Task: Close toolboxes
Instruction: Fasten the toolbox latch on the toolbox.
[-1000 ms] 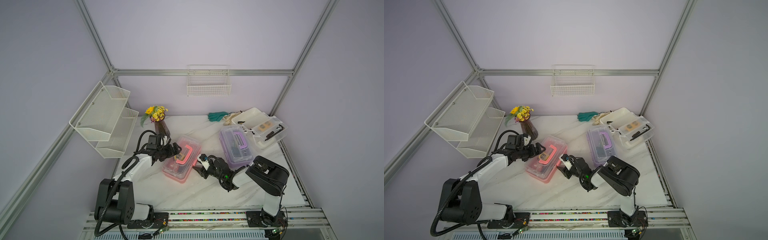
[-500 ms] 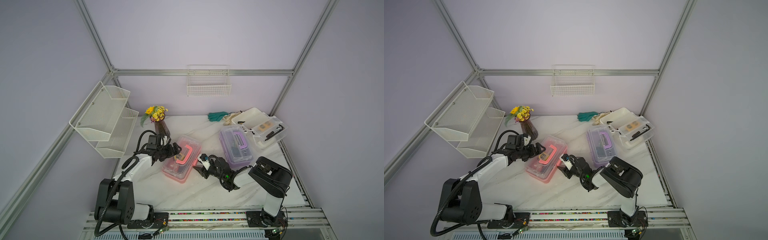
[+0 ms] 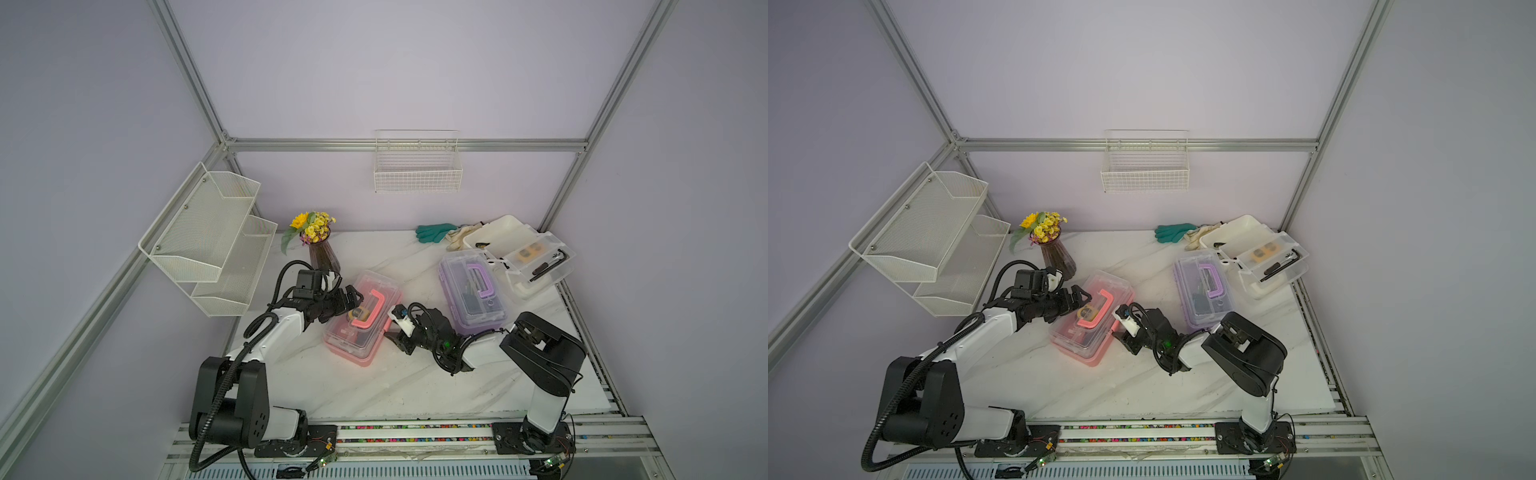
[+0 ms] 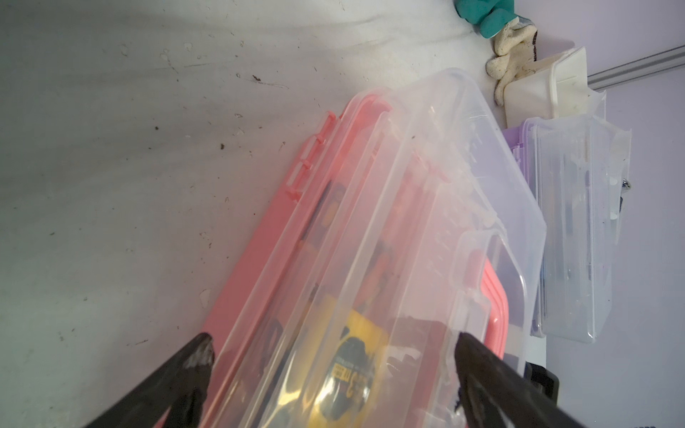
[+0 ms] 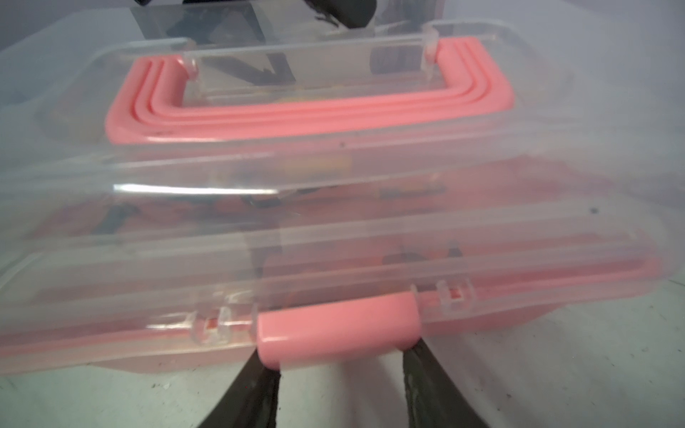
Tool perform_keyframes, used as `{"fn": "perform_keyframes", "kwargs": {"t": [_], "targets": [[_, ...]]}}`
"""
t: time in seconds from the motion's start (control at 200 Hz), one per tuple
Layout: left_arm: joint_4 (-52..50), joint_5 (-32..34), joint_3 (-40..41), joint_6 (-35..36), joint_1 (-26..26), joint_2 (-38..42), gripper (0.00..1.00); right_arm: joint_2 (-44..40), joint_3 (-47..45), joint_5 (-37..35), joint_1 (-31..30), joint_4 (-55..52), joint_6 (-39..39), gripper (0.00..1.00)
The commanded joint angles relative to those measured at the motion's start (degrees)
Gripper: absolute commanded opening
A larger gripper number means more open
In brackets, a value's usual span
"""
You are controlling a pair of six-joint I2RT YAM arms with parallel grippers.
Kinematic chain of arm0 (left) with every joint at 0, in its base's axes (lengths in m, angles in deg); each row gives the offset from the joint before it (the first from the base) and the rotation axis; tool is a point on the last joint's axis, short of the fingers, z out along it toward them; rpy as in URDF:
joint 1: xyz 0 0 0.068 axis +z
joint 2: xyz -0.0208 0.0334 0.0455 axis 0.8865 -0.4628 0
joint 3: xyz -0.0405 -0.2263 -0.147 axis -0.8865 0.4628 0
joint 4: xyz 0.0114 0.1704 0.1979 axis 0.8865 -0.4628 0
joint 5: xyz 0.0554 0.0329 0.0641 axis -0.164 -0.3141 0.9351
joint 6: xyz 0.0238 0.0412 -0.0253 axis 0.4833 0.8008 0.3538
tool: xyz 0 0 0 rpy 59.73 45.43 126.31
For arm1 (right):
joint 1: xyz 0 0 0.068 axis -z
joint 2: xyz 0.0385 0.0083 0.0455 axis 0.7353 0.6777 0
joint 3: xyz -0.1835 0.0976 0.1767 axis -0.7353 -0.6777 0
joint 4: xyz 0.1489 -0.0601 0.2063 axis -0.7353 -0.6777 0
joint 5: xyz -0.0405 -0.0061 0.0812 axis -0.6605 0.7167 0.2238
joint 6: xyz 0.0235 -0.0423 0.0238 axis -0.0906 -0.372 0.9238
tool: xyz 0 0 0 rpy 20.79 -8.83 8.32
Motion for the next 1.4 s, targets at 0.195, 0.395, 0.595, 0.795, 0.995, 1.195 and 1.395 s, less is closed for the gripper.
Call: {"fn": "perform_keyframes", "kwargs": {"t": [0.195,0.395,0.595,0.795,0.995,1.195,1.395], "targets": [[0.1,-2.9,2.5,-1.1,-0.4,-0.9,1.0,-2.3,2.6,-0.3,-0.1,0.5,-1.8,0.43],[0.3,-2.9,2.9,-1.4,-0.5,-0.9,1.0,0.6,3.2,-0.5,-0.1,0.2,-2.1,0.44],[0.3,-2.9,3.0,-1.4,-0.4,-0.9,1.0,2.2,3.4,-0.3,-0.1,-0.2,-1.6,0.44],[0.4,-2.7,3.0,-1.3,-0.4,-0.8,1.0,-1.7,2.3,-0.9,-0.1,-2.2,-2.5,0.44],[0.4,-2.9,2.9,-1.3,-0.4,-0.9,1.0,-5.2,1.0,-1.0,-0.1,-3.4,-3.0,0.44],[0.7,-2.9,3.1,-1.4,-0.5,-0.9,1.0,-6.7,0.5,-0.9,-0.1,-2.6,-2.9,0.44],[0.7,-2.9,3.2,-1.3,-0.5,-0.9,1.0,-6.1,-2.3,-1.1,-0.1,1.1,-3.5,0.45]]}}
